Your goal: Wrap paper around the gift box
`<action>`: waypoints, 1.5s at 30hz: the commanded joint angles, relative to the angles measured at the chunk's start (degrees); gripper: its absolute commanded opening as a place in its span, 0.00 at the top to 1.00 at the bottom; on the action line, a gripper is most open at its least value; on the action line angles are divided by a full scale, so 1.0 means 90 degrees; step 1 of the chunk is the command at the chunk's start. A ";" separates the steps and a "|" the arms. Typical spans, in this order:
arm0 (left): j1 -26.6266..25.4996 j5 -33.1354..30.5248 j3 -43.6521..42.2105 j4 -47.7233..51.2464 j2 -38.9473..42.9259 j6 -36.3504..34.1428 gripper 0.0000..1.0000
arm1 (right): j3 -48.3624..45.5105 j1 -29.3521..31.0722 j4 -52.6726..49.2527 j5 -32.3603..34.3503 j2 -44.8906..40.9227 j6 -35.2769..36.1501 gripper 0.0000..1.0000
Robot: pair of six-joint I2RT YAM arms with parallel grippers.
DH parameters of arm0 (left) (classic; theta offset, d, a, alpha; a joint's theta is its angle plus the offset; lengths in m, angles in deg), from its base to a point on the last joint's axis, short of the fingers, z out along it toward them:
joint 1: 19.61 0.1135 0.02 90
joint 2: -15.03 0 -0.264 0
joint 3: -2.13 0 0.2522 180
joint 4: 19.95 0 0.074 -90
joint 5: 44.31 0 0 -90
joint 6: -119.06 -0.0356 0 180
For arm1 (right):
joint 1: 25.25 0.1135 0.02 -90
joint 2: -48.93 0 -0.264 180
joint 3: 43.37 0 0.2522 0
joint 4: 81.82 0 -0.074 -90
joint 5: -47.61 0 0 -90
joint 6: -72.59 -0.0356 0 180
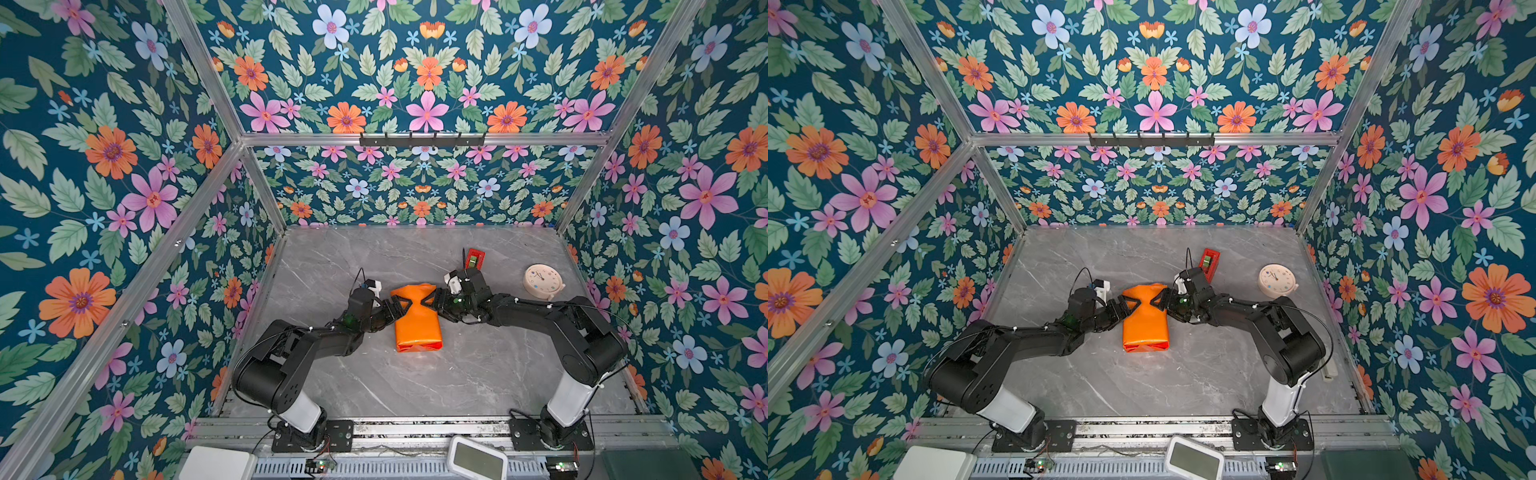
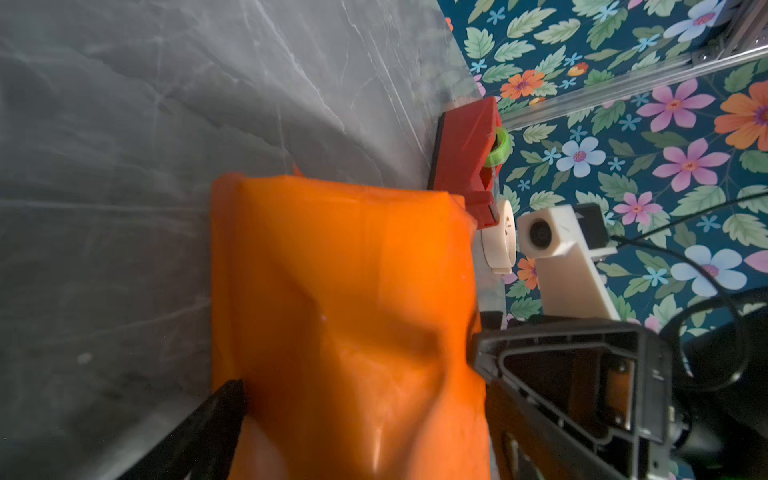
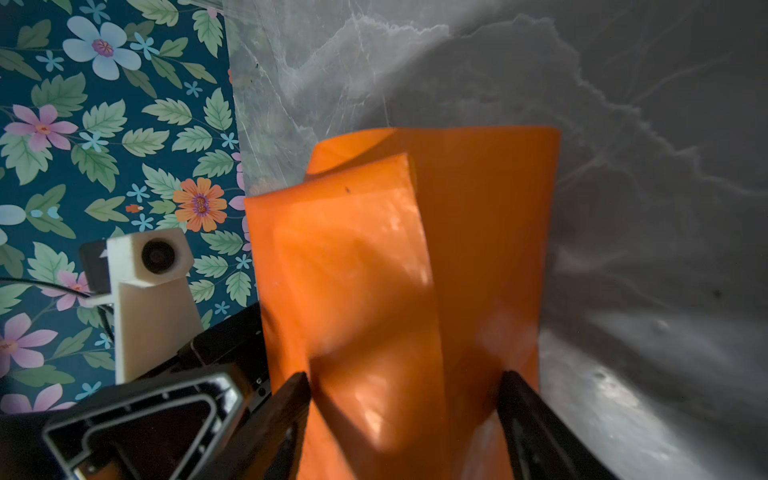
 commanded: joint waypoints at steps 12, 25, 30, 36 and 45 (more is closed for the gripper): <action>-0.0022 0.0388 0.0900 -0.0198 0.0201 -0.0089 0.04 | 0.0553 0.0010 0.0415 -0.0157 -0.0679 0.0436 0.27; -0.0049 0.0373 0.0617 -0.0252 0.0708 -0.0271 0.05 | 0.0005 0.0020 0.0952 0.0052 -0.1164 0.0735 0.29; -0.0060 0.0345 0.0386 -0.0397 0.0861 -0.0283 0.06 | -0.0372 0.0020 0.1406 0.0160 -0.1280 0.0736 0.31; -0.0089 0.0288 0.0252 -0.0336 0.1070 -0.0395 0.11 | -0.0616 0.0040 0.1926 0.0124 -0.1339 0.0707 0.32; -0.0113 0.0199 0.0223 -0.0010 0.1214 -0.0786 0.20 | -0.0856 0.0090 0.2211 0.0199 -0.1380 0.0913 0.33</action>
